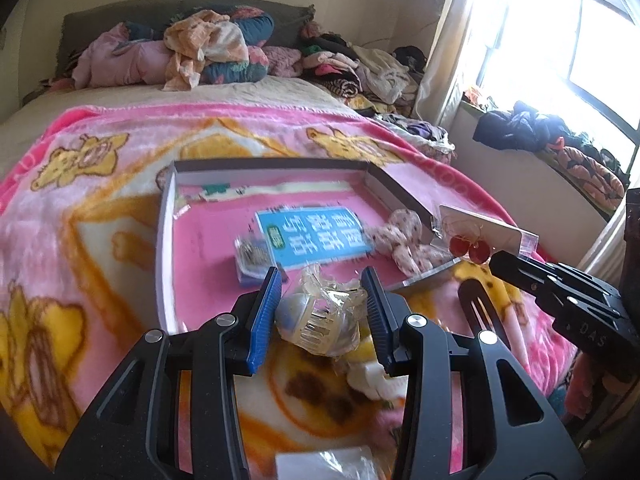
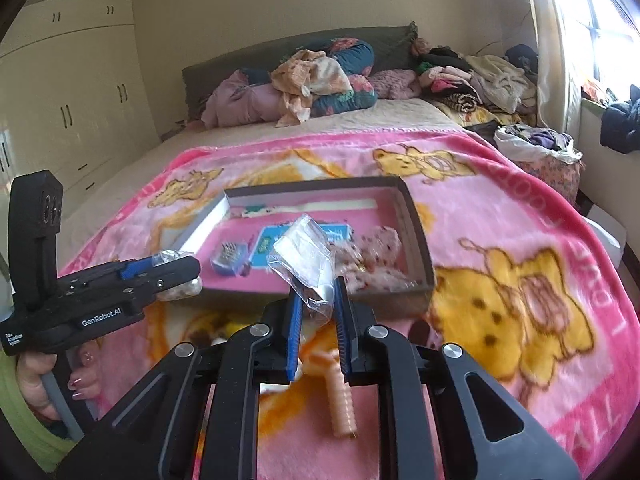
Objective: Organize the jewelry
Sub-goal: 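Lift both held items and move them over the box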
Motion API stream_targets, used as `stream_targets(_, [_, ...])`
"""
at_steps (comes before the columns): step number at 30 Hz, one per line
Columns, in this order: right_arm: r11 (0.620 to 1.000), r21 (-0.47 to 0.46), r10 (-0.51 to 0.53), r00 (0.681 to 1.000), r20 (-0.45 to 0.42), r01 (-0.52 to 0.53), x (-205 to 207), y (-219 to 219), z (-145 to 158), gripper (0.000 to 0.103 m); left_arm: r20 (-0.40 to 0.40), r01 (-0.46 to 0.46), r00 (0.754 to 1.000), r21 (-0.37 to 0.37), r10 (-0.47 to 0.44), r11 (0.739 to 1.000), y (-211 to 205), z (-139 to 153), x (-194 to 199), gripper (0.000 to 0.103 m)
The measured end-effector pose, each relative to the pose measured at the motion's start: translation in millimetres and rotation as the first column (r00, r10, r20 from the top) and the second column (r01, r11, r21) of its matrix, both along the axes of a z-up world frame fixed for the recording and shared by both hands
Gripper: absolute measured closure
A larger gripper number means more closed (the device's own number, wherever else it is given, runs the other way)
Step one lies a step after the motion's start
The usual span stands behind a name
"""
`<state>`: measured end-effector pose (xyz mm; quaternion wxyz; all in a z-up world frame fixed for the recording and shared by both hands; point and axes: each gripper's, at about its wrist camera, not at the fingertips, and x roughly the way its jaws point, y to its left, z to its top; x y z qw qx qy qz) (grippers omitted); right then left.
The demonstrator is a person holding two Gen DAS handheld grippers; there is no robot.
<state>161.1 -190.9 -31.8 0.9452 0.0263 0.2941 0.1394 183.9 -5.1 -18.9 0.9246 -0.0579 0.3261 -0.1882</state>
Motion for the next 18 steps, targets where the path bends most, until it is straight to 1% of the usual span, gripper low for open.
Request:
stream_targets(9, [1.0,-0.009,0.026,1.0,0.004,-0.026,32,17,7,0.088,0.016,-0.056,0.998,0.025,0.055,0.998,11,8,26,0.07])
stream_targets(18, [0.999,-0.025,0.033,0.999,-0.009,-0.033,62,27,5,0.088,-0.003,-0.106,0.994,0.053,0.107,0.993,21,-3,48,0.07])
